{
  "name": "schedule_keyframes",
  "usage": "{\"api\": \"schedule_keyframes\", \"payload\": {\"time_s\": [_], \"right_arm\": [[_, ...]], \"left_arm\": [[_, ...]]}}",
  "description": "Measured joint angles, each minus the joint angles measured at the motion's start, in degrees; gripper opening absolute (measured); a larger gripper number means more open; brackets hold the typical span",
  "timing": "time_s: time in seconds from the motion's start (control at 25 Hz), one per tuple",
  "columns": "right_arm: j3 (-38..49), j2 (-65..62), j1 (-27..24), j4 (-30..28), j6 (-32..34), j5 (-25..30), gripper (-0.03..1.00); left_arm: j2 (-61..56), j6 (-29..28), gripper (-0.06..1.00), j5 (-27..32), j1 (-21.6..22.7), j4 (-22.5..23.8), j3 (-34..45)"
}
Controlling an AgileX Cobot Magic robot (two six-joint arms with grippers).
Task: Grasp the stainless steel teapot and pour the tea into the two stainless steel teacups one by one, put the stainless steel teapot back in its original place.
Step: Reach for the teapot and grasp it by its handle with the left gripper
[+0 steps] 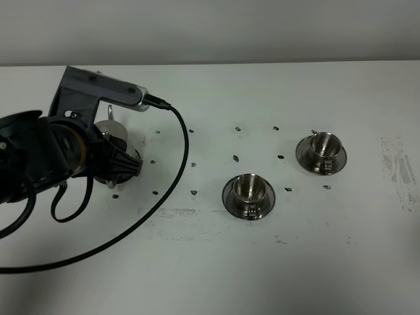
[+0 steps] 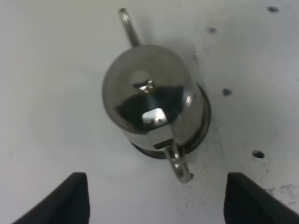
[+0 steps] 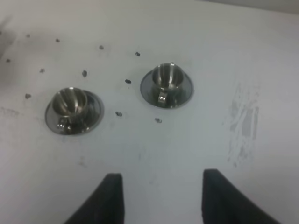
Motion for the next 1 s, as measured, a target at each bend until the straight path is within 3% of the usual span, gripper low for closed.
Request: {"api": "schedule_keyframes", "payload": {"time_s": [0.4, 0.6, 1.0], "right_arm": [[8.09, -5.89, 0.00, -1.98, 1.21, 1.25, 0.40], [9.66, -9.74, 0.00, -5.78, 3.59, 1.64, 0.39], [13.84, -16.18, 0.00, -6.56, 4.07, 3.47, 0.39]], "left_arm": [[-1.89, -21.27, 0.59, -7.25, 0.00, 16.18, 8.84], [-1.96, -22.97, 0.59, -7.68, 0.00, 18.15, 8.96], [-1.96, -23.09, 0.59, -7.57, 0.00, 19.45, 8.96]]}}
